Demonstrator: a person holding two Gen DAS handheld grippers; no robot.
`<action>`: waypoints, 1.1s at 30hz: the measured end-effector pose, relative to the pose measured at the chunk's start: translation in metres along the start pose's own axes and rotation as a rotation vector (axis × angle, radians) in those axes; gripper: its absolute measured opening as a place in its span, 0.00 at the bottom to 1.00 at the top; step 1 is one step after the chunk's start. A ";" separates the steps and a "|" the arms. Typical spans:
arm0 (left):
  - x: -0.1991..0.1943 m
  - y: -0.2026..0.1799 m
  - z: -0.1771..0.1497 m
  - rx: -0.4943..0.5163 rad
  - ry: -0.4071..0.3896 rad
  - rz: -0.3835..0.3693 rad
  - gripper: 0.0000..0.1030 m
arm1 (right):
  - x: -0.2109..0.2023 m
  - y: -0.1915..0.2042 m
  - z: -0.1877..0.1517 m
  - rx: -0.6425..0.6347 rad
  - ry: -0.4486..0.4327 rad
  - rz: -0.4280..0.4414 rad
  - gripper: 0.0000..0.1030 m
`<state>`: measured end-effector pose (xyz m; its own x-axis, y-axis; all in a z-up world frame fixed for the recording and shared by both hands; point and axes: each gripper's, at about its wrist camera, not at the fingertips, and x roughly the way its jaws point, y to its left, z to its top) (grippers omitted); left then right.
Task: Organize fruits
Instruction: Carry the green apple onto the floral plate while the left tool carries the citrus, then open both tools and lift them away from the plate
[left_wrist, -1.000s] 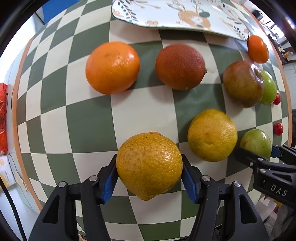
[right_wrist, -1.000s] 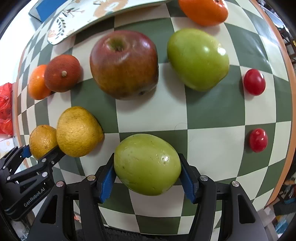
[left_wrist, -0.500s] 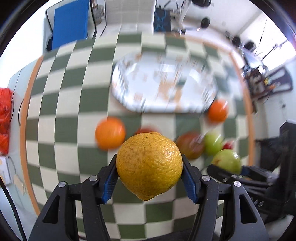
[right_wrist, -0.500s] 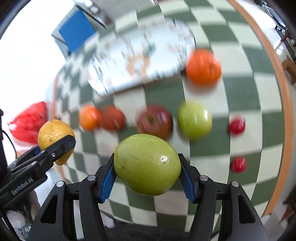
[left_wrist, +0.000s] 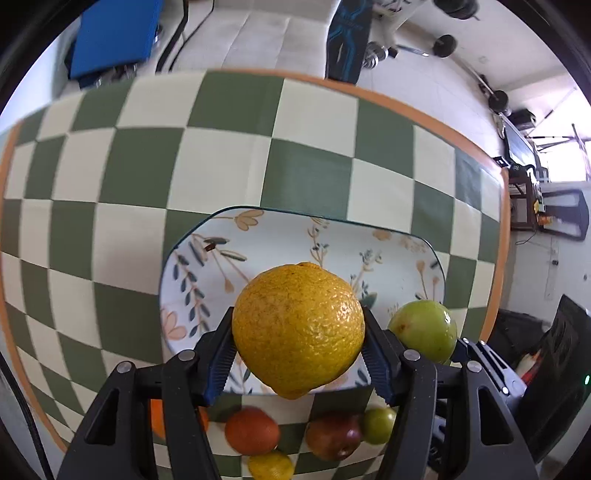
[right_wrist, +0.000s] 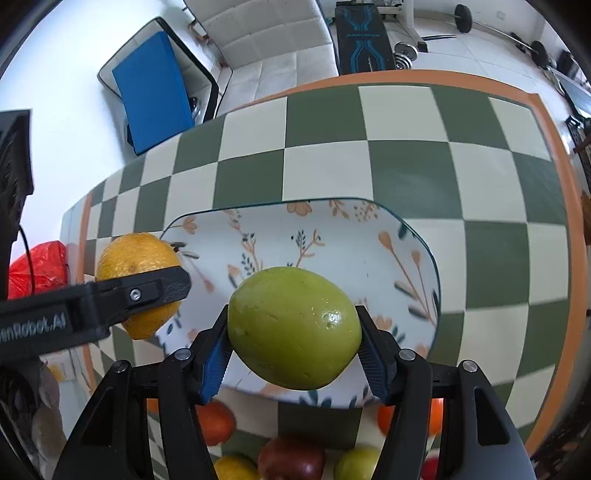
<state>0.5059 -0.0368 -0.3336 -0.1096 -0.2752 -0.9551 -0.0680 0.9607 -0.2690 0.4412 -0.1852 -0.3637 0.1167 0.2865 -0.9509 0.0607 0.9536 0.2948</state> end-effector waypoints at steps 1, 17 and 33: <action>0.005 0.003 0.006 -0.018 0.019 -0.015 0.58 | 0.006 -0.001 0.005 -0.007 0.008 -0.007 0.62; 0.046 0.004 0.022 -0.002 0.096 0.011 0.58 | 0.046 -0.005 0.027 -0.058 0.072 -0.048 0.65; -0.028 -0.005 -0.006 0.124 -0.170 0.209 0.82 | 0.008 -0.009 -0.003 0.014 0.019 -0.124 0.92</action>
<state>0.5035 -0.0343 -0.3052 0.0596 -0.0709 -0.9957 0.0612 0.9959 -0.0672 0.4390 -0.1916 -0.3739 0.0889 0.1682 -0.9817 0.0871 0.9805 0.1759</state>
